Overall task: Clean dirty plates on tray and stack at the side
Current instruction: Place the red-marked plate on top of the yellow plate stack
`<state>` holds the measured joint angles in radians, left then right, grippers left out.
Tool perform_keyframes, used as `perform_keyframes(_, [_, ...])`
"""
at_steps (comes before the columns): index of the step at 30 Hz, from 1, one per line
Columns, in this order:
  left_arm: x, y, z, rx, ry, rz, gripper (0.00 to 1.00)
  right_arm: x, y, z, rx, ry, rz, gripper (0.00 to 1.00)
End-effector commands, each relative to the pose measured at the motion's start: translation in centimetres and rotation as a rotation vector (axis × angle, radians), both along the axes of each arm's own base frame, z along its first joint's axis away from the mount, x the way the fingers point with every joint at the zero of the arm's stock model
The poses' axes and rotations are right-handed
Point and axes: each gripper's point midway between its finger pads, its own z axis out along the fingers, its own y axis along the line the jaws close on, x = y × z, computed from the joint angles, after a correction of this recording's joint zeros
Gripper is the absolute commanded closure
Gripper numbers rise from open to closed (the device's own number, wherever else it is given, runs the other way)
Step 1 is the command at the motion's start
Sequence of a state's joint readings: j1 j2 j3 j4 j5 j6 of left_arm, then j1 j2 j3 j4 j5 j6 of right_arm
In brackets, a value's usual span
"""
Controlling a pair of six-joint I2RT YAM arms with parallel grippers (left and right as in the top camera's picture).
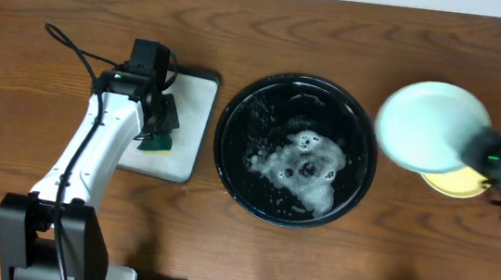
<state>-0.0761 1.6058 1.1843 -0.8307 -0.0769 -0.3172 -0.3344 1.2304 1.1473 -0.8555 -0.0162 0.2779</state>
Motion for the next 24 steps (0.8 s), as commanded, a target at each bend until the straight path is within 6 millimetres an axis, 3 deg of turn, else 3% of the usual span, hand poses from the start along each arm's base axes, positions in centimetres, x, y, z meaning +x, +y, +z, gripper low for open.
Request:
perform_keyframes(1, [-0.2, 0.2, -0.2, 0.001, 0.009, 0.009, 0.74, -0.5, -2.9, -1.5, 0.159, -0.001, -0.107, 0.99])
perform_keyframes(7, [-0.2, 0.2, -0.2, 0.001, 0.009, 0.009, 0.74, -2.3, -8.3, -6.4, 0.252, 0.107, -0.302, 0.99])
perform_keyframes(14, [-0.2, 0.2, -0.2, 0.001, 0.009, 0.009, 0.74, -3.0, -10.8, -11.6, 0.288, 0.228, -0.383, 0.99])
perform_keyframes(16, [-0.2, 0.2, -0.2, 0.000, 0.009, 0.009, 0.74, -2.8, -11.0, -12.1, 0.290, 0.233, -0.384, 0.92])
perform_keyframes(18, [-0.2, 0.2, -0.2, 0.000, 0.009, 0.009, 0.75, -1.9, -10.9, -11.8, 0.302, 0.195, -0.359, 0.76])
perform_keyframes(20, [-0.2, 0.2, -0.2, 0.001, 0.009, 0.008, 0.75, 0.1, -9.7, -10.3, 0.330, 0.098, -0.211, 0.61])
perform_keyframes(24, [-0.2, 0.2, -0.2, 0.000, 0.009, 0.008, 0.75, 2.4, -6.9, -6.3, 0.385, -0.065, -0.050, 0.49])
